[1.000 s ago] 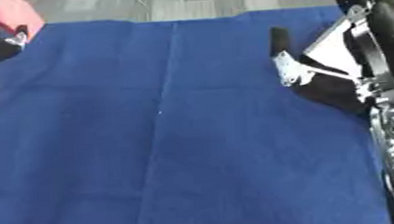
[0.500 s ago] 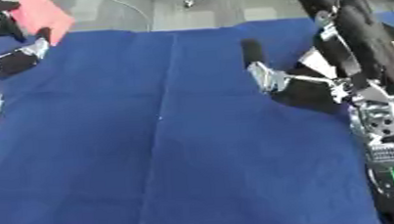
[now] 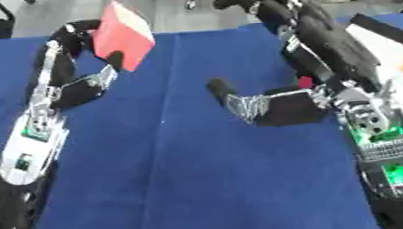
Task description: Pick up the objects with one hand, pass them to the other hand, and then place them into the box on the other side of the table.
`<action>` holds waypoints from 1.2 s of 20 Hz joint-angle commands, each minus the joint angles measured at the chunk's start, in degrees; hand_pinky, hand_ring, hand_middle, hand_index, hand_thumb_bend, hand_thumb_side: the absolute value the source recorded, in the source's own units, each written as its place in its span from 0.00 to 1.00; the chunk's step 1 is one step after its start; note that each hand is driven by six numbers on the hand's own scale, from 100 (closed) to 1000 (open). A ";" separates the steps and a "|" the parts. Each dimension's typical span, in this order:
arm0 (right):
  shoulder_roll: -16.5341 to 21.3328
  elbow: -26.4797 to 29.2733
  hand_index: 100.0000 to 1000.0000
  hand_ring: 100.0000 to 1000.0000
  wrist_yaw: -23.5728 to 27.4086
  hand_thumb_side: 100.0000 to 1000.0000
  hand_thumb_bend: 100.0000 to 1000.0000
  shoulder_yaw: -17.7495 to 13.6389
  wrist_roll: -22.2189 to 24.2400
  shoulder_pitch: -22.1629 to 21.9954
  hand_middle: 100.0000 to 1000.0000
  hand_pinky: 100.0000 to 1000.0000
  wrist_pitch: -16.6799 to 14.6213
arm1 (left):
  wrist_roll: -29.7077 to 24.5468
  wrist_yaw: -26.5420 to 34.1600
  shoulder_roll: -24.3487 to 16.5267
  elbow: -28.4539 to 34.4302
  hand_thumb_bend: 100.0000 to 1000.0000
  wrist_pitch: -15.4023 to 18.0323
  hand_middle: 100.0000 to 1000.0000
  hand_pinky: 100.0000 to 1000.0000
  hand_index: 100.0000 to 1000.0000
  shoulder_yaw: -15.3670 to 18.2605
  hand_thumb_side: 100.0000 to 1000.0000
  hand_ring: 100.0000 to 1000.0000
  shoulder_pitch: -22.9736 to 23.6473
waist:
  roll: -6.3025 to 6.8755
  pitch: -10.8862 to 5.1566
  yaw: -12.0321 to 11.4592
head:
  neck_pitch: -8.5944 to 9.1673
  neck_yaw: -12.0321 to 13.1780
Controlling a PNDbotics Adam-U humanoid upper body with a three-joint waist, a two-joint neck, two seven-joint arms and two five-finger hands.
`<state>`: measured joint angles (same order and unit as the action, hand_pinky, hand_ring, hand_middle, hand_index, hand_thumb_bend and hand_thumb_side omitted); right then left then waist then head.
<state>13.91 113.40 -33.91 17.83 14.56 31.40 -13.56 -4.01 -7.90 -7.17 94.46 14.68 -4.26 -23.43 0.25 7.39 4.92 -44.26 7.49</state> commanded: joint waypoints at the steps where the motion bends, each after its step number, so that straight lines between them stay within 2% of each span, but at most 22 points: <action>1: 0.85 1.19 1.00 0.89 1.29 0.47 0.26 0.06 0.92 1.34 0.83 0.77 1.92 | -2.77 1.98 0.94 0.95 0.00 0.95 0.28 0.79 0.39 -1.01 0.14 0.36 -0.16 | -0.76 -1.64 -0.10 | 0.14 -0.44; 4: 0.98 1.19 1.00 0.90 0.68 0.44 0.31 0.52 1.62 1.45 0.85 0.78 1.97 | -5.02 3.20 1.34 0.64 0.00 1.29 0.28 0.79 0.39 -2.02 0.15 0.36 0.14 | -0.79 -1.58 -0.19 | 0.14 -0.69; 9: 1.11 1.19 1.00 0.93 -0.79 0.34 0.39 1.08 4.86 1.55 0.89 0.83 -0.17 | -8.25 4.75 1.25 0.73 0.00 1.74 0.28 0.79 0.39 -2.60 0.15 0.36 0.26 | -0.78 -1.59 -0.21 | 0.14 -1.15; 12: 1.14 1.19 1.00 0.93 -1.81 0.34 0.40 1.09 6.41 1.56 0.90 0.84 -1.26 | -9.65 5.45 1.19 0.97 0.00 1.77 0.27 0.80 0.39 -2.74 0.15 0.36 0.33 | -0.76 -1.54 -0.19 | 0.14 -1.56; 14: 1.08 1.19 1.00 0.93 -1.74 0.38 0.39 1.13 6.70 1.52 0.89 0.83 -1.18 | -10.35 5.64 1.18 1.11 0.00 1.83 0.27 0.80 0.39 -2.80 0.14 0.36 0.37 | -0.74 -1.48 -0.19 | 0.14 -1.84; 16: 1.01 1.19 1.00 0.93 -1.04 0.40 0.38 1.15 6.37 1.45 0.89 0.81 -0.34 | -10.80 5.45 1.16 1.19 0.00 1.95 0.27 0.80 0.39 -2.82 0.14 0.36 0.42 | -0.74 -1.43 -0.18 | 0.14 -2.06; 17: 0.99 1.19 1.00 0.93 -0.51 0.43 0.34 1.16 6.01 1.40 0.87 0.79 0.45 | -10.96 5.17 1.16 1.22 0.00 2.03 0.27 0.80 0.39 -2.84 0.14 0.36 0.46 | -0.74 -1.41 -0.18 | 0.14 -2.18; 18: 1.02 1.19 1.00 0.93 0.06 0.43 0.37 1.17 5.59 1.40 0.87 0.79 1.44 | -11.10 4.86 1.15 1.24 0.00 2.15 0.27 0.80 0.39 -2.89 0.14 0.36 0.49 | -0.75 -1.40 -0.19 | 0.14 -2.30; 24: 1.22 1.17 1.00 0.91 2.79 0.46 0.32 1.95 4.61 1.27 0.83 0.74 7.05 | -12.11 1.30 0.53 1.48 0.00 3.92 0.27 0.79 0.39 -3.71 0.15 0.36 0.29 | -0.80 -1.39 -0.21 | 0.14 -2.86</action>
<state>14.10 113.40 -31.91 19.80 19.38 31.97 -7.62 -15.88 -5.84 -5.97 94.65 18.04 -7.73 -22.37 0.25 7.39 4.73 -44.26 4.84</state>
